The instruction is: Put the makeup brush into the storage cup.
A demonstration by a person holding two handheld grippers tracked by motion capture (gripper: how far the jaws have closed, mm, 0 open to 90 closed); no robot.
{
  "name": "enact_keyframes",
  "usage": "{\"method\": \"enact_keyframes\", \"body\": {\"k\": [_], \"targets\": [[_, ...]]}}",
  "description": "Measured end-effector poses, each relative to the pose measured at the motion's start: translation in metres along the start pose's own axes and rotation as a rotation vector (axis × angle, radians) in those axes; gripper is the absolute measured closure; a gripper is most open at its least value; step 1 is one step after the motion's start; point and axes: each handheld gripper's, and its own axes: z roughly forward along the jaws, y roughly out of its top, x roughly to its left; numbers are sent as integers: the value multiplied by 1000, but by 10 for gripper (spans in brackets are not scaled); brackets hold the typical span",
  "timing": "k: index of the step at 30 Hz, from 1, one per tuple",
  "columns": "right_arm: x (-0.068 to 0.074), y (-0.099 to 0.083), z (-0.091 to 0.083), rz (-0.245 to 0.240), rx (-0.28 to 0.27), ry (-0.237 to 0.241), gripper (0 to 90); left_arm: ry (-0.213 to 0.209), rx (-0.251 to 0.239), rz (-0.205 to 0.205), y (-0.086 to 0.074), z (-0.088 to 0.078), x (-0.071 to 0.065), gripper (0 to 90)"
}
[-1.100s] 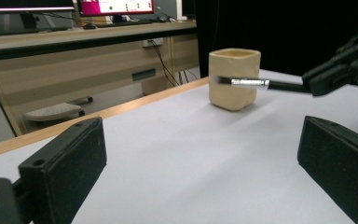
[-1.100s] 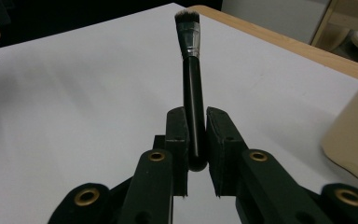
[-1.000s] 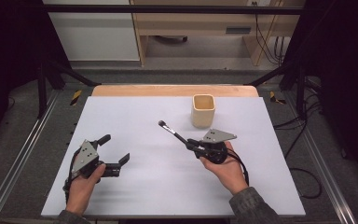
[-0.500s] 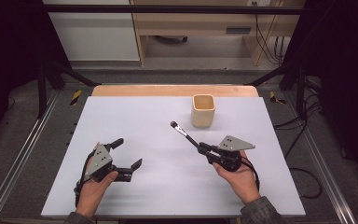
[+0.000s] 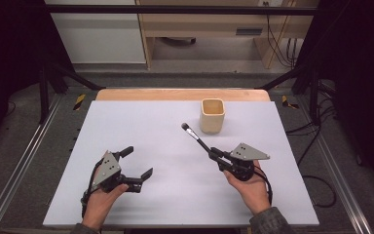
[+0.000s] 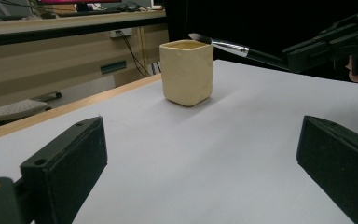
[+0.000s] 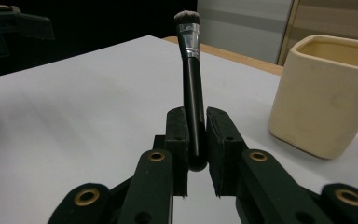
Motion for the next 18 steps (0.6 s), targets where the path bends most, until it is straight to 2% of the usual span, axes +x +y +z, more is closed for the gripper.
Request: {"method": "enact_keyframes", "body": {"k": [8,14,18], "targets": [[0,0,-2,3,-19,1,796,-20,-6,5,5,5,-9,14],[3,2,-5,10,-34,-6,795,-29,-18,-16,9,7,-13,15],[4,5,-10,11,-54,-4,796,-53,-32,-33,18,14,-21,18]]}}
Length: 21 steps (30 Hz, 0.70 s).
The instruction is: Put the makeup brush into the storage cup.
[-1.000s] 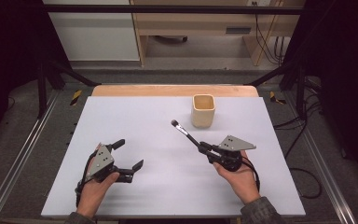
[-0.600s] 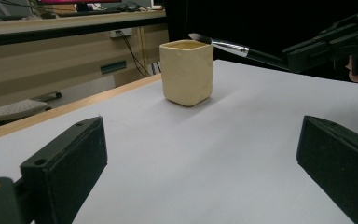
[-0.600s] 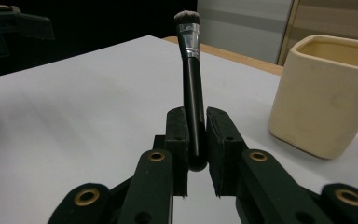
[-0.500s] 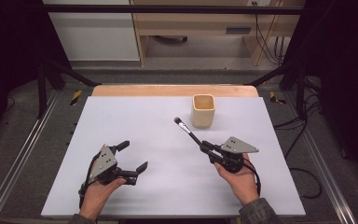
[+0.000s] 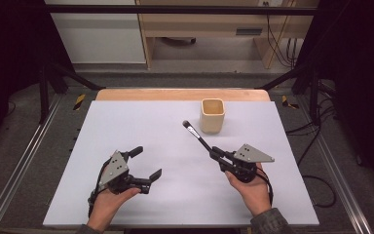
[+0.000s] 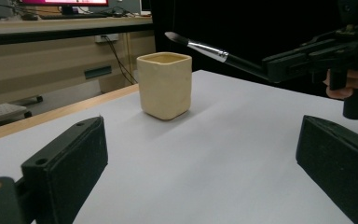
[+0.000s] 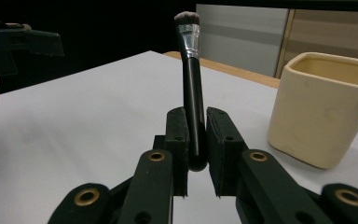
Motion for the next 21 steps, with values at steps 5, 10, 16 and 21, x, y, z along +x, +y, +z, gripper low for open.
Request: {"method": "enact_keyframes", "body": {"k": [5,10,16,21], "targets": [[2,2,0,2,-8,11,796,-41,22,26,10,15,-10,27],[9,6,0,-10,-29,22,796,-63,34,18,15,29,-12,35],[15,5,3,-23,-23,39,796,-56,20,-39,19,38,-7,48],[20,5,7,-34,-21,54,795,-59,28,-72,16,45,-3,54]]}}
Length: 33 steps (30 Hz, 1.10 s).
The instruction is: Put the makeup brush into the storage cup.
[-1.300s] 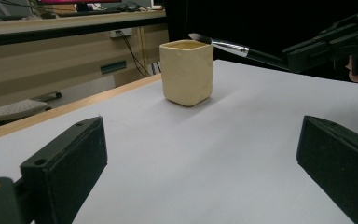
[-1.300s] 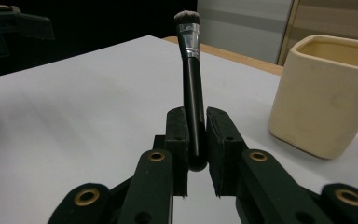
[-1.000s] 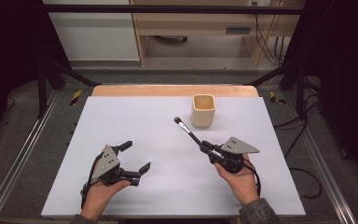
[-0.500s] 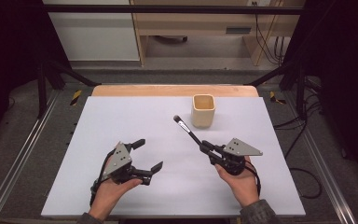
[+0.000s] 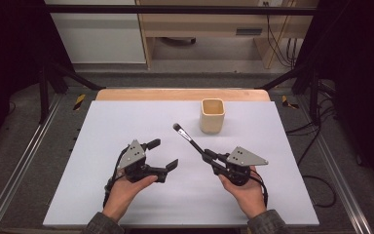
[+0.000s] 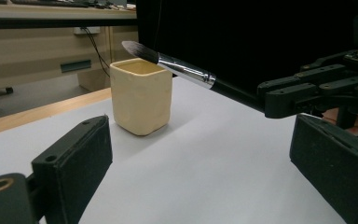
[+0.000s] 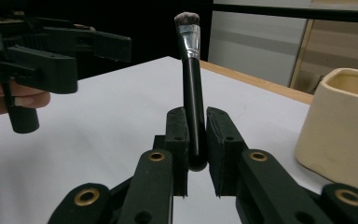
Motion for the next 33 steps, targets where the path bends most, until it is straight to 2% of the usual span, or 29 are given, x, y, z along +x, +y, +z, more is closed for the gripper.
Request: {"method": "enact_keyframes", "body": {"k": [9,14,18,33], "targets": [[8,0,5,-23,3,28,796,-25,19,-16,2,15,1,61],[11,0,6,-23,6,40,795,-62,38,-21,4,20,-3,66],[13,0,7,-28,10,49,795,-69,30,-34,5,23,-3,80],[18,-3,12,-38,27,65,795,-79,11,-77,5,25,0,228]]}}
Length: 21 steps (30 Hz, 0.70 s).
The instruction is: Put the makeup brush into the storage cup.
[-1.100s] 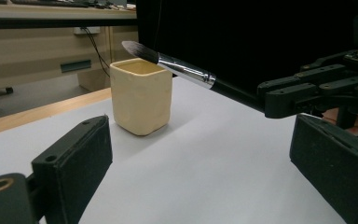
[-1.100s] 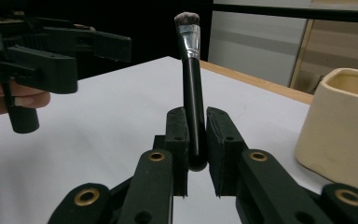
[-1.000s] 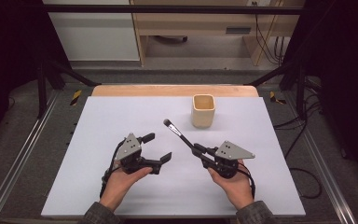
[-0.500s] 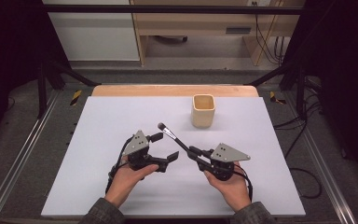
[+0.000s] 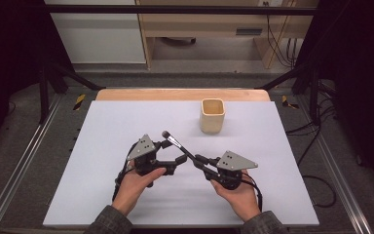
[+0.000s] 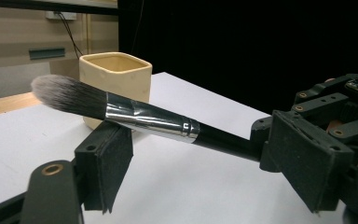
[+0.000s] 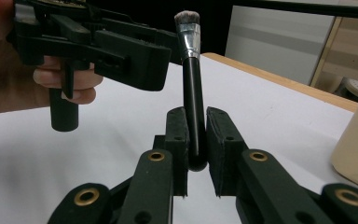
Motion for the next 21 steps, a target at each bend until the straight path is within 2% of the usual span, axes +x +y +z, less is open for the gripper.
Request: {"method": "enact_keyframes", "body": {"k": [3,5,21], "targets": [[0,-1,1,2,2,3,795,19,-14,-9,1,-1,1,259],[1,-2,2,0,9,3,795,15,-24,-29,1,-1,2,272],[2,-8,10,-1,48,4,795,0,-32,-70,3,-1,1,447]]}}
